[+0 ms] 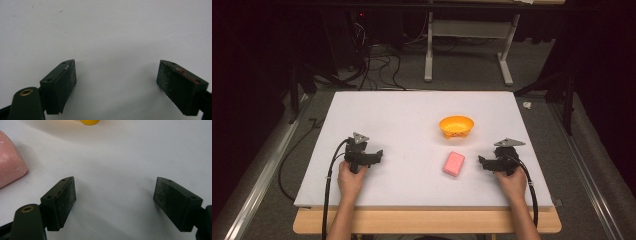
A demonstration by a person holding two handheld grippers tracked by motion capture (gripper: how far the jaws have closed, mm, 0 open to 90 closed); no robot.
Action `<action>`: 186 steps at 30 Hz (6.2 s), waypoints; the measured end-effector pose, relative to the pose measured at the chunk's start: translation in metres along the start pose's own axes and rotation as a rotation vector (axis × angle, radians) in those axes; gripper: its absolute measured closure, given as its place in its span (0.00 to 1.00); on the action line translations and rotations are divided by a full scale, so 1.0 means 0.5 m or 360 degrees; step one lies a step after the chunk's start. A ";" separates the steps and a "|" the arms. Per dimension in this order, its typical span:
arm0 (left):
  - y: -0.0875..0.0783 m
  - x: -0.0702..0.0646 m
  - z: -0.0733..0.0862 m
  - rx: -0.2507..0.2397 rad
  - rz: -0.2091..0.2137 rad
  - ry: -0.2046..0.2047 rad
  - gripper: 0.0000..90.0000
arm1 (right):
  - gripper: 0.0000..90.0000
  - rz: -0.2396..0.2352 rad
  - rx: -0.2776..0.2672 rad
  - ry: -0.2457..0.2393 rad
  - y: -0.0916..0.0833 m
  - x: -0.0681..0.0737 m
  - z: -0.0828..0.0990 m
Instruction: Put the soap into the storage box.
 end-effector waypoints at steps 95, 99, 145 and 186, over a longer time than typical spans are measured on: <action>0.000 0.000 0.000 -0.0001 0.0000 -0.0003 0.18 | 0.13 -0.0414 -0.0112 -0.0314 -0.016 0.153 -0.057; 0.000 0.000 0.000 -0.0001 0.0000 -0.0004 0.18 | 0.13 -0.0432 -0.0108 -0.0346 -0.009 0.165 -0.062; 0.000 0.000 0.000 -0.0001 -0.0001 -0.0003 0.18 | 0.12 -0.0547 0.0033 -0.0497 0.074 0.193 -0.071; 0.000 0.000 0.000 -0.0001 0.0000 -0.0003 0.18 | 0.15 -0.0589 0.0073 -0.0441 0.067 0.195 -0.067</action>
Point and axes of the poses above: each handheld gripper's, and its own axes: y roughly forward along the jaws, z roughly out of its underside, x roughly to its left, the point moved 2 cm from there along y, roughly forward along the jaws, and after that the axes turned 12 degrees about -z, right-handed, at the moved point
